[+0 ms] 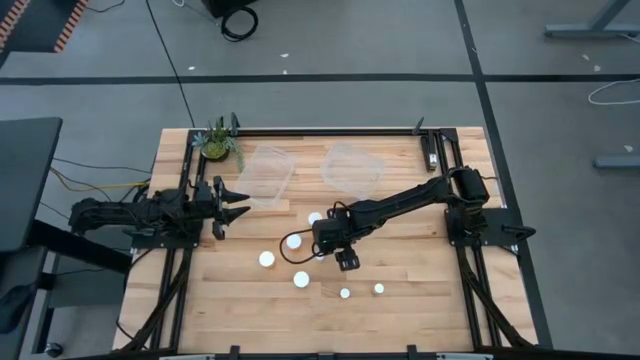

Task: Pick and place medicine bottles into bin by pill shape (circle, oval)
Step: Put the small yellow pill bottle into the right transparent bin

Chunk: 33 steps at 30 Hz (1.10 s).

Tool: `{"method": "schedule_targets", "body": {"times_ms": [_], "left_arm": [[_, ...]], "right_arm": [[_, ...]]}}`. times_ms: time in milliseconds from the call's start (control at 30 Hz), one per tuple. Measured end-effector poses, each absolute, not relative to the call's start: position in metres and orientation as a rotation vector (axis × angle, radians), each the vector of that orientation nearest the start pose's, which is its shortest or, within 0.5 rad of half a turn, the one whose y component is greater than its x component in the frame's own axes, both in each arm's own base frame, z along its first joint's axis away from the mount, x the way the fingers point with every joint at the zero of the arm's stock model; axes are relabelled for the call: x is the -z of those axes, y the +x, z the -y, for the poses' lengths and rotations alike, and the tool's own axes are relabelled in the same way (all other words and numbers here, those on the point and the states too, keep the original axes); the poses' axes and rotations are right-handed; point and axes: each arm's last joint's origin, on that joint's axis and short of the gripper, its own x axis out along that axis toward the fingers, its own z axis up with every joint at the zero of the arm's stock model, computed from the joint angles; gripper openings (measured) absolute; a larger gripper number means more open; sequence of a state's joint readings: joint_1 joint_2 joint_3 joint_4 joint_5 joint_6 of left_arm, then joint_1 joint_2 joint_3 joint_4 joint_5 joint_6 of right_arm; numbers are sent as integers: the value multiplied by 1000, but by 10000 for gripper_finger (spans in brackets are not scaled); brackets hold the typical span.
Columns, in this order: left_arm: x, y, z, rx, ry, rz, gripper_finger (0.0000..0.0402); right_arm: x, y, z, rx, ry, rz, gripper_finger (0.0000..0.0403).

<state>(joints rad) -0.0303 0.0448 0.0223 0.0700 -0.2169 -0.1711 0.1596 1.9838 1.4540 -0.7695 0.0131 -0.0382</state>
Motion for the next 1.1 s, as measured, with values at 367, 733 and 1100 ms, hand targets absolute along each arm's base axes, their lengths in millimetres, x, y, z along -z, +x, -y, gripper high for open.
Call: {"method": "schedule_targets", "body": {"times_ms": [367,733,1100], "left_arm": [[-174,99,-3,-182,-177,63,172],[-174,99,-3,-182,-177,63,172],[-174,99,-3,-182,-176,63,172]], "right_arm": [[-180,389,-61,-160,-161,-1291,209],[-180,389,-57,-147,-149,-1292,151],[-194,392,-36,-82,-147,-1318,136]]}}
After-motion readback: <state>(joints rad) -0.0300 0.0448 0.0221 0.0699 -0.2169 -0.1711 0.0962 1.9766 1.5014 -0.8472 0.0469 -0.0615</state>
